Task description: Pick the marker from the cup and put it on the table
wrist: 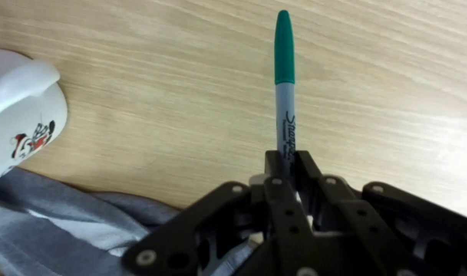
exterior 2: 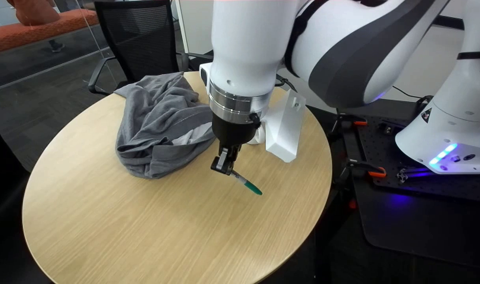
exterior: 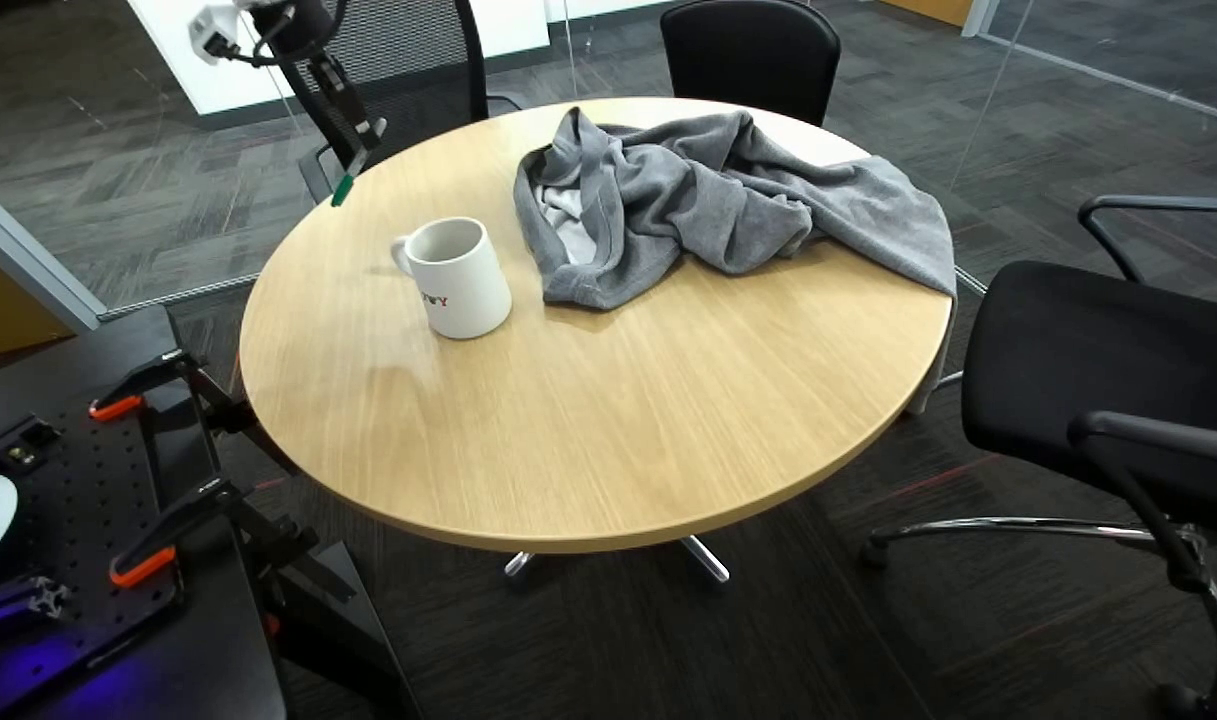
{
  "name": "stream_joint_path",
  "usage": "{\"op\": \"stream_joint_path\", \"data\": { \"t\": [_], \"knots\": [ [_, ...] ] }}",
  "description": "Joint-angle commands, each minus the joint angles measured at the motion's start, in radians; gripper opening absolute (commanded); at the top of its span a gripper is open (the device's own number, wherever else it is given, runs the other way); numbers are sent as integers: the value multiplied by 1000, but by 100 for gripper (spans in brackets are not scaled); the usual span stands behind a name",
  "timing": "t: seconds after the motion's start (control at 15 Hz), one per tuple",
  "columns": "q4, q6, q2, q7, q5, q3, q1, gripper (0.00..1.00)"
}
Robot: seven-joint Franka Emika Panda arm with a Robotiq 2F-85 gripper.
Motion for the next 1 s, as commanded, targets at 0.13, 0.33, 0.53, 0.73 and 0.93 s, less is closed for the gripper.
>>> {"op": "stream_joint_path", "data": {
  "t": [0.13,0.33,0.53,0.73,0.93],
  "knots": [
    [96,-125,84,-161,127,-71,53,3],
    [126,-155,133,-178,142,-102,70,3],
    [144,-158,185,-211,173,-112,69,3],
    [153,-158,224,-267,229,-115,65,3],
    [157,-171,225,-286,263,-129,74,39]
  ]
}}
